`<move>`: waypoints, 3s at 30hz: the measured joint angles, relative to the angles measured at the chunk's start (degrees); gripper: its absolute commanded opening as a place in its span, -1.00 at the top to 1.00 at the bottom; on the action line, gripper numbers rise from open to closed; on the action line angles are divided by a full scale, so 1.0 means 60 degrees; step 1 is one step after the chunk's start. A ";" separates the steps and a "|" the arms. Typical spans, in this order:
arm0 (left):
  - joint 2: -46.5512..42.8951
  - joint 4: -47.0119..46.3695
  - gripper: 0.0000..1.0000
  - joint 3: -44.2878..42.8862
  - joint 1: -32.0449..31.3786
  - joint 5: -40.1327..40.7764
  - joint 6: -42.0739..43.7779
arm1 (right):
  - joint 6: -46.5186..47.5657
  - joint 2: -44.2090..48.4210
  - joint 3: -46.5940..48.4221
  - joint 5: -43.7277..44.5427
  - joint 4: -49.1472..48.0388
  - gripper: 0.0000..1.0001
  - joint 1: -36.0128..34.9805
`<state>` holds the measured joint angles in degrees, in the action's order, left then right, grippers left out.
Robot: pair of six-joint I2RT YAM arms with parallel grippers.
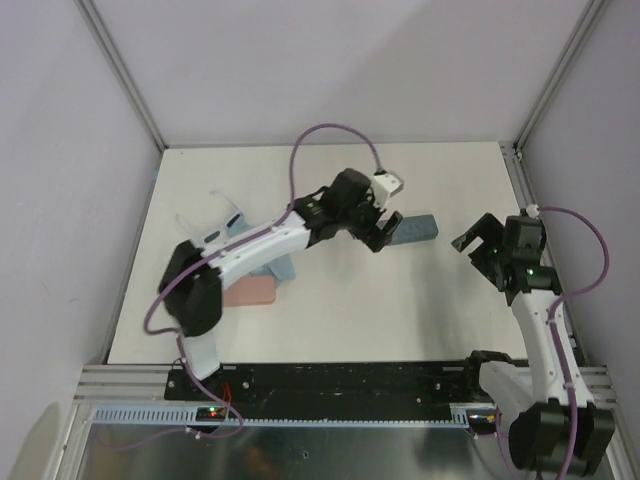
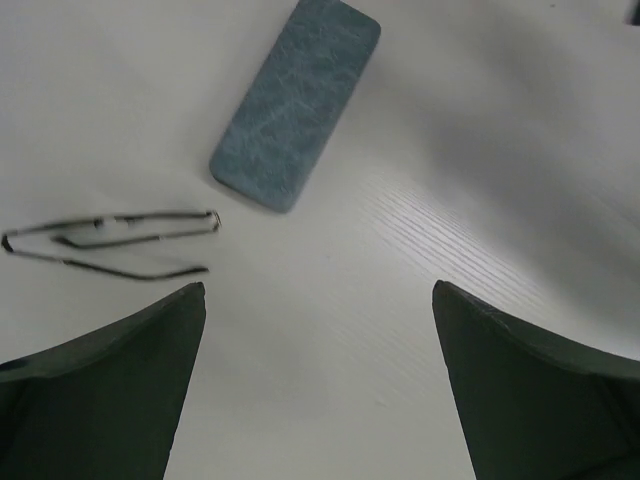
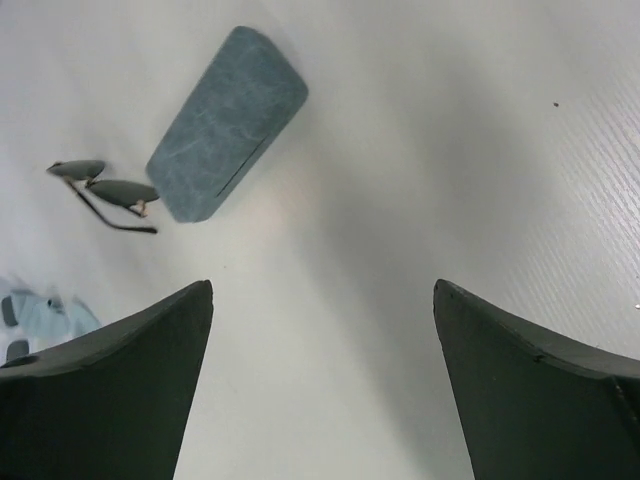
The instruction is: Organize the sunglasses
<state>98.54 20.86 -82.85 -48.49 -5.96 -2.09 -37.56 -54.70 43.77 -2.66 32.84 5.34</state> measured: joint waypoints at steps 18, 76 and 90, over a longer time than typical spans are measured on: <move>0.6411 0.0255 -0.99 -0.6120 0.0051 -0.0270 0.3366 | 0.1075 0.3351 -0.0106 -0.1810 0.0885 -0.99 0.0160; 0.7133 0.1133 -0.02 -0.6124 0.0076 -0.2561 0.3351 | 0.0765 0.2812 -0.0284 -0.2969 0.0769 -0.99 0.0324; 0.5293 0.0525 0.30 -0.4401 0.0616 -0.4229 0.0069 | 0.1038 0.3129 -0.0590 -0.3377 0.0718 -0.99 0.0397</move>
<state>130.30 24.01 -109.25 -44.80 -31.33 -1.67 -31.33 -35.92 40.23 -22.92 37.15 7.73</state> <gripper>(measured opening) 0.702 0.992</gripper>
